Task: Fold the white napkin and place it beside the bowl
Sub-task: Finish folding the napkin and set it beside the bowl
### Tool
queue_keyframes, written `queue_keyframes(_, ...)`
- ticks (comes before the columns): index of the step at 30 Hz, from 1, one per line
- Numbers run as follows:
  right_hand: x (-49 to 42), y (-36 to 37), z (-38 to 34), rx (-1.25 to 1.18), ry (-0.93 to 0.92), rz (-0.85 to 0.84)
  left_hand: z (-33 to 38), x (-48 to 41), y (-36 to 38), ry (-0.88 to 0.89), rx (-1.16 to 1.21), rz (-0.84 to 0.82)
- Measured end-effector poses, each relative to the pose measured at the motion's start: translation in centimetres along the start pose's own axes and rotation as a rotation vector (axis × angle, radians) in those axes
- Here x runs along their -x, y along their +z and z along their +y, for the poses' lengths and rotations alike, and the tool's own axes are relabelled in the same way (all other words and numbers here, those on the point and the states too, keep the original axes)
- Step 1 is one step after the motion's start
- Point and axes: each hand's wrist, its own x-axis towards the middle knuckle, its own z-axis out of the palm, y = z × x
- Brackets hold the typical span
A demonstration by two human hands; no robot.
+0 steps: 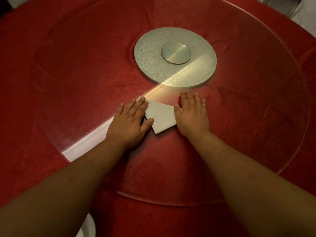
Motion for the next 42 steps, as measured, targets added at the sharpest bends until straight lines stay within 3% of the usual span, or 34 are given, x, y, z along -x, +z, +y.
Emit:
queue_keyframes(5,0.9,-0.5,0.5,-0.043,0.059,0.125,0.7,0.2,0.0,-0.015,-0.015,0.019)
queue_keyframes(11,1.2,-0.4,0.6,-0.064,0.101,0.115,1.2,0.2,0.1,-0.028,-0.018,0.023)
queue_keyframes(18,2.8,-0.7,1.5,-0.174,0.259,0.286,2.5,-0.2,-1.2,-0.059,-0.030,0.089)
queue_keyframes(23,2.9,-1.3,1.5,-0.148,0.280,0.238,3.9,-1.6,-4.0,-0.108,-0.104,0.020)
queue_keyframes(28,1.4,-2.3,1.0,-0.168,0.337,0.136,4.6,-0.7,-4.7,-0.397,0.159,-0.130)
queue_keyframes(36,1.6,-3.2,-0.8,-0.264,0.218,0.002,6.4,4.0,-4.1,-0.515,0.177,-0.220)
queue_keyframes(42,6.8,-3.5,-1.8,-0.311,0.149,-0.069,9.4,12.9,-3.4,-0.544,0.283,-0.278)
